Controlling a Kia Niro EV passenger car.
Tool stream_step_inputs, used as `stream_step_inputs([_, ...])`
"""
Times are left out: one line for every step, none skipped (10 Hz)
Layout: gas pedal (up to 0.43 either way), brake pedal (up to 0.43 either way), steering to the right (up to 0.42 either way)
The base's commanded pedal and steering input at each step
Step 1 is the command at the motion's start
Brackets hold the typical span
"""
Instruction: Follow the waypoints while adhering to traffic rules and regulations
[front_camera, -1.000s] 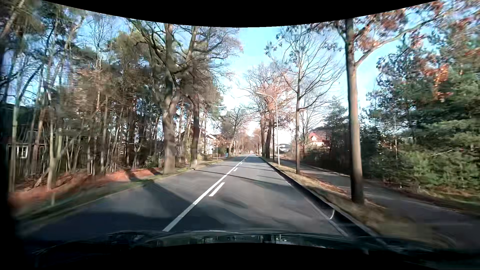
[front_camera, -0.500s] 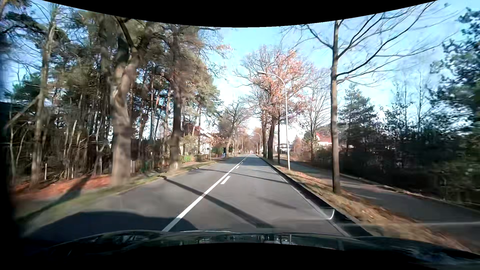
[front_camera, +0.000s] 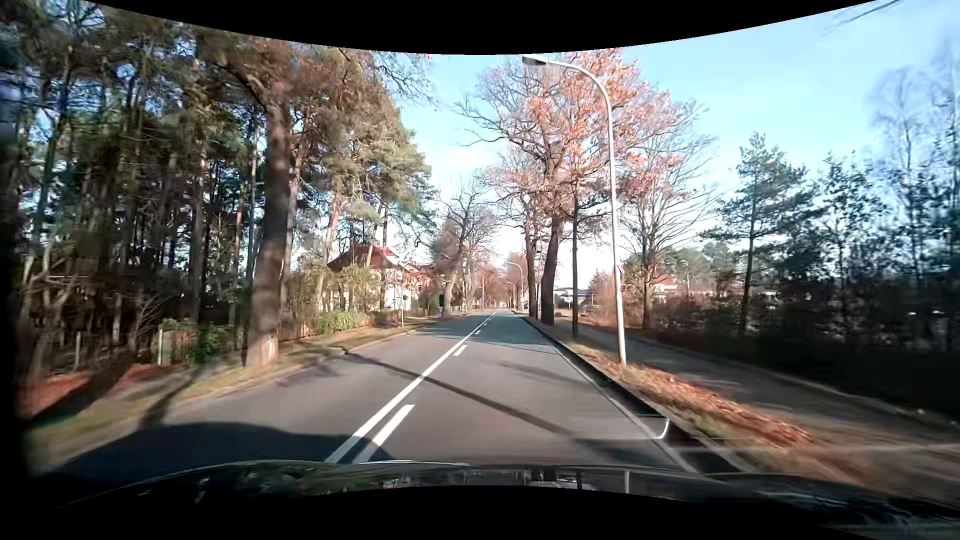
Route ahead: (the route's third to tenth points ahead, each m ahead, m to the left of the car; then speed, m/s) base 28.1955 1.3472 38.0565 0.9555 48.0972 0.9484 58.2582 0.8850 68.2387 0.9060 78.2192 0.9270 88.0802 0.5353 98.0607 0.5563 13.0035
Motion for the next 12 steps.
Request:
stream_step_inputs([0.118,0.000,-0.001])
stream_step_inputs([0.118,0.000,-0.001])
stream_step_inputs([0.118,0.000,-0.001])
stream_step_inputs([0.118,0.000,-0.001])
stream_step_inputs([0.118,0.000,-0.002])
stream_step_inputs([0.118,0.000,-0.001])
stream_step_inputs([0.118,0.000,-0.001])
stream_step_inputs([0.118,0.000,-0.001])
stream_step_inputs([0.118,0.000,-0.001])
stream_step_inputs([0.118,0.000,-0.001])
stream_step_inputs([0.130,0.000,-0.001])
stream_step_inputs([0.130,0.000,-0.001])
